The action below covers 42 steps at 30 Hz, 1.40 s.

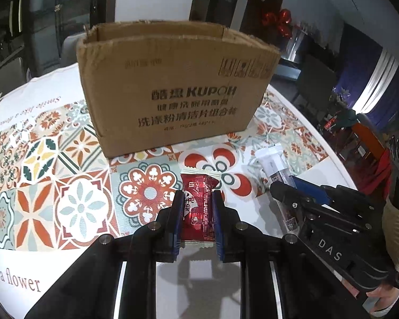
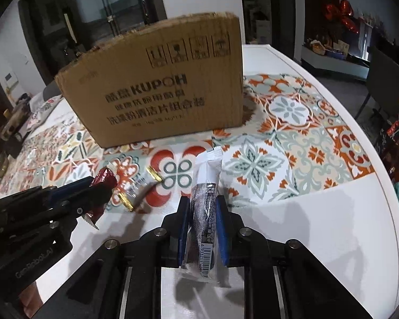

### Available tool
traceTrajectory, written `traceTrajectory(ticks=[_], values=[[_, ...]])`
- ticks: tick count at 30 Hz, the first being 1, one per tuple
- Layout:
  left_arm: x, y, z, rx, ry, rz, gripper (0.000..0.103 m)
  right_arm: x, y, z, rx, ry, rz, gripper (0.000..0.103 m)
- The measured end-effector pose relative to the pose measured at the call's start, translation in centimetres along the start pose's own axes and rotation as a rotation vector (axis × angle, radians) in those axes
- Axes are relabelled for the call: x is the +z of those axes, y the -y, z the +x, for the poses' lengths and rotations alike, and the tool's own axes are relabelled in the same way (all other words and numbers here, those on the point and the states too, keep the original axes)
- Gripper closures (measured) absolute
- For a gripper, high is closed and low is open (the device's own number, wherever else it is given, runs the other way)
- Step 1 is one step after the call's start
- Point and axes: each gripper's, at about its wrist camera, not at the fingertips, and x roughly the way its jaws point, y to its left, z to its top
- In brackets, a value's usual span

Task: Organize snacks
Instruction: 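Carry both snacks over the box and open both tools to release them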

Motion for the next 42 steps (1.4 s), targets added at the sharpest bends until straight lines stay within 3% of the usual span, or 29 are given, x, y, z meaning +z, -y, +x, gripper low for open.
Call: traceTrajectory(ticks=[18, 25, 42], values=[[4.1, 0.6, -6.7, 0.024, 0.175, 0.012, 0.082, 4.6, -1.4, -5.8, 0.093, 0.150, -0.045, 0.082], [6.6, 0.6, -7.9, 0.051, 0.219, 0.026, 0.082, 7.4, -2.2, -7.3, 0.099, 0.199, -0.089, 0.092], [13.1, -1.1, -5.7, 0.045, 0.184, -0.031, 0.082, 13.1, -3.5, -6.1, 0.102, 0.186, -0.163, 0.094]])
